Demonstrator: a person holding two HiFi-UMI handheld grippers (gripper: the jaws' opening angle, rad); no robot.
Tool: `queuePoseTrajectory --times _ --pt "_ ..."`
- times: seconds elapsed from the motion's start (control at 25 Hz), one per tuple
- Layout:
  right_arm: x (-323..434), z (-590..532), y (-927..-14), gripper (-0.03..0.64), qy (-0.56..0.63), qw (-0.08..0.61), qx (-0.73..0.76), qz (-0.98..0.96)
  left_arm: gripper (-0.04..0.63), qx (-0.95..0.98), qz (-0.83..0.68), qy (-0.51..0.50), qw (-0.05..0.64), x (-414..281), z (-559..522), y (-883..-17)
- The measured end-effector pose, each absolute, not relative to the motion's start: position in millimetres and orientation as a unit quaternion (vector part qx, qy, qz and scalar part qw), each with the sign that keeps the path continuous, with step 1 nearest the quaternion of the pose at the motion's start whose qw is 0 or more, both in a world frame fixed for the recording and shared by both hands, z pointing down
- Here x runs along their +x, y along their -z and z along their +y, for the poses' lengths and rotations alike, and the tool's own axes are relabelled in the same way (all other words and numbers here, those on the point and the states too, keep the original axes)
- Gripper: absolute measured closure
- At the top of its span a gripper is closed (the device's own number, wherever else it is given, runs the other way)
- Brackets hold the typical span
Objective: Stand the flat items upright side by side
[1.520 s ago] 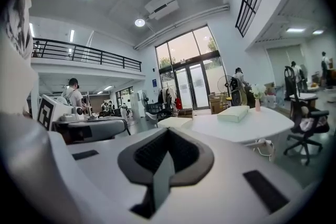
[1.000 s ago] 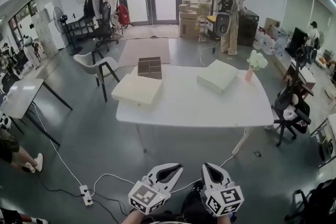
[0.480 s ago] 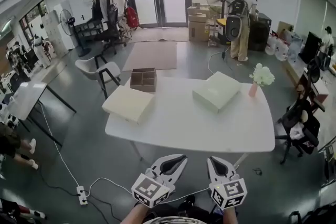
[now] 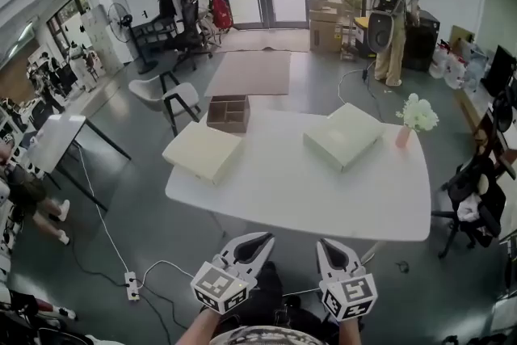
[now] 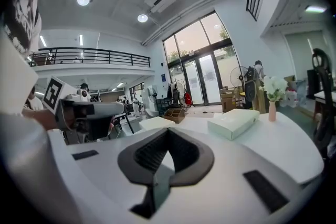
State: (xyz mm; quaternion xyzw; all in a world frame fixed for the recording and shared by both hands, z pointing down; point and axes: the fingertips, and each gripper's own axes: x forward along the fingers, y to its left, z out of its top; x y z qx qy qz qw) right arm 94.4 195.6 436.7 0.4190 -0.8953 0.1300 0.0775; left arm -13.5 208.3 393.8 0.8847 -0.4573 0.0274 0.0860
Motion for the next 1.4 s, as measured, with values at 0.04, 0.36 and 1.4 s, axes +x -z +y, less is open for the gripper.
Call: queuePoseTrajectory --times 0.04,0.36,1.4 --pt "97 195 -438 0.618 -0.134 0.076 0.419 -0.895 0.571 0.885 -0.456 -0.03 0.088 -11 205 -395" --pt "133 164 -449 0.618 -0.158 0.061 0.454 -0.875 0.571 0.902 -0.421 -0.038 0.09 22 167 -398" --pt "172 -57 -471 0.618 -0.19 0.096 0.533 -0.819 0.568 0.915 -0.369 -0.093 0.132 19 -91 -466"
